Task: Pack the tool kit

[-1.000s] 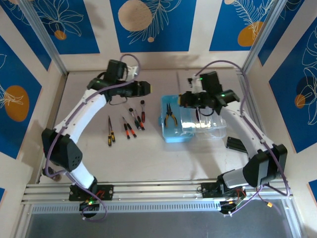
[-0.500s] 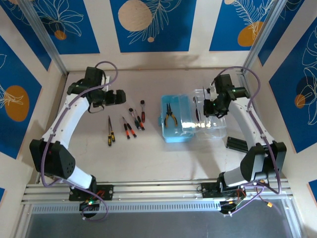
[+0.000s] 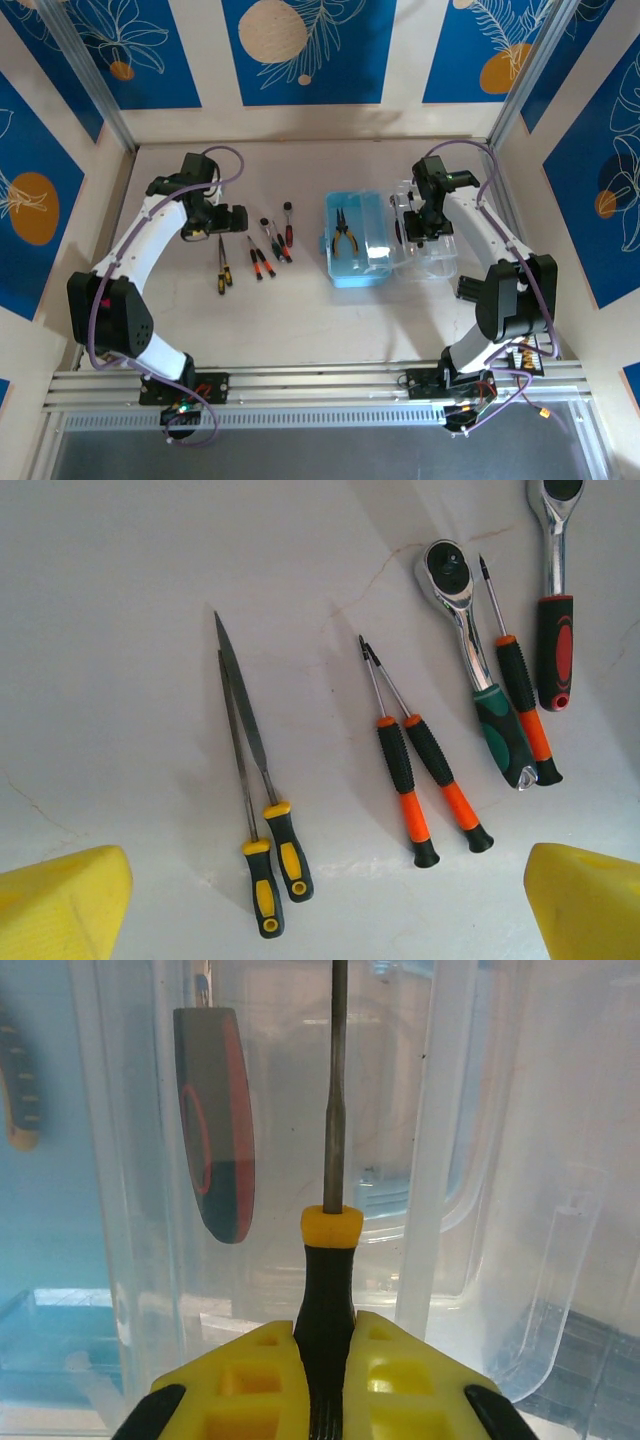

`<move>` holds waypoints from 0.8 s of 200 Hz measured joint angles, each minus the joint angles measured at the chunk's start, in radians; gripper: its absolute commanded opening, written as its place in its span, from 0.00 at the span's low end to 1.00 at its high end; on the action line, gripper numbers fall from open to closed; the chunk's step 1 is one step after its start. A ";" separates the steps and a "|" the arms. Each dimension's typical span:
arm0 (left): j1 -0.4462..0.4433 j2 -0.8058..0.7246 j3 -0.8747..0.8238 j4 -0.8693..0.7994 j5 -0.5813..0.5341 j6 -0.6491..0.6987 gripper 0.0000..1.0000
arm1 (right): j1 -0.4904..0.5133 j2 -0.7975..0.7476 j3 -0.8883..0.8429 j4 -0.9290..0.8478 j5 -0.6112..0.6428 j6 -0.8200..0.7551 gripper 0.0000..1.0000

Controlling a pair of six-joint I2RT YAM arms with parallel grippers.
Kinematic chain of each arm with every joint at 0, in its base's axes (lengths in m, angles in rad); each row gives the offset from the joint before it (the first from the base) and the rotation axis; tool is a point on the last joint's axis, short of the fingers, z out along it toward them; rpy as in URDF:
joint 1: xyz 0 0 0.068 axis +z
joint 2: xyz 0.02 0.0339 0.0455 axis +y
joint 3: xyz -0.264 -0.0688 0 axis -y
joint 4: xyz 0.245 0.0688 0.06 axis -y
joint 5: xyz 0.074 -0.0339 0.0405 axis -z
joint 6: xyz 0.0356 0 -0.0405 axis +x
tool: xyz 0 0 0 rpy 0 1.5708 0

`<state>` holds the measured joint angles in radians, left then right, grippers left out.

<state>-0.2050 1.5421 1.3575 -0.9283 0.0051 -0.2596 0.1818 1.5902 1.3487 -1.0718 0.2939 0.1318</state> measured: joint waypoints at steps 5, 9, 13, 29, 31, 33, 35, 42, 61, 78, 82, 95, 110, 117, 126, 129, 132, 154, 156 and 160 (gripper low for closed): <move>0.000 0.000 0.000 0.000 0.000 0.000 1.00 | 0.000 0.000 0.002 -0.001 0.003 0.006 0.20; 0.000 0.000 0.000 0.000 0.000 0.000 1.00 | 0.001 0.000 0.004 -0.002 0.006 0.003 0.22; 0.000 0.000 0.000 0.000 0.000 0.000 1.00 | 0.001 0.000 0.006 -0.004 0.008 0.003 0.24; 0.000 0.000 -0.001 0.000 0.000 0.000 1.00 | 0.001 0.000 0.018 -0.011 0.016 0.009 0.29; 0.000 0.000 -0.001 0.000 0.000 0.000 1.00 | 0.001 0.000 0.019 -0.013 0.016 0.010 0.30; 0.000 0.000 -0.001 0.000 0.000 0.000 1.00 | 0.001 0.000 0.021 -0.014 0.017 0.008 0.30; 0.000 0.000 -0.001 0.000 0.000 0.000 1.00 | 0.002 0.000 0.023 -0.015 0.018 0.007 0.31; 0.000 0.000 -0.001 0.000 0.000 0.001 1.00 | 0.002 0.000 0.030 -0.020 0.021 0.007 0.32; 0.000 0.000 -0.003 0.000 0.000 0.001 1.00 | 0.002 -0.001 0.055 -0.032 0.026 0.008 0.38; 0.000 0.000 -0.009 0.000 -0.005 0.001 1.00 | 0.003 -0.007 0.076 -0.045 0.032 0.018 0.53; 0.000 0.000 -0.011 0.000 -0.007 0.001 1.00 | 0.005 -0.010 0.079 -0.048 0.034 0.009 0.60; 0.000 0.000 -0.019 0.000 -0.011 0.001 1.00 | 0.009 -0.022 0.092 -0.058 0.036 0.011 0.84; 0.002 0.000 -0.037 0.000 -0.014 0.001 1.00 | 0.020 -0.047 0.105 -0.070 0.034 0.008 1.00; 0.005 0.000 -0.047 -0.001 -0.015 0.001 1.00 | 0.029 -0.065 0.109 -0.071 0.031 0.006 0.99; 0.007 0.005 -0.057 -0.004 -0.015 0.000 1.00 | 0.045 -0.089 0.114 -0.070 0.023 0.008 0.99; 0.008 0.007 -0.061 -0.004 -0.015 0.000 1.00 | 0.049 -0.096 0.116 -0.071 0.019 0.007 0.99; 0.009 0.010 -0.064 -0.004 -0.015 0.000 1.00 | 0.054 -0.104 0.118 -0.070 0.016 0.008 0.99; 0.018 0.029 -0.098 -0.003 -0.015 -0.001 1.00 | 0.086 -0.149 0.122 -0.056 -0.019 0.011 0.99; 0.019 0.030 -0.101 -0.003 -0.015 -0.001 1.00 | 0.088 -0.151 0.122 -0.055 -0.022 0.012 0.99; 0.020 0.032 -0.106 -0.003 -0.015 -0.002 1.00 | 0.095 -0.155 0.122 -0.051 -0.029 0.014 0.99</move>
<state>-0.1852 1.5745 1.2518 -0.9310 -0.0097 -0.2611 0.2764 1.4353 1.4708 -1.1229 0.2649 0.1459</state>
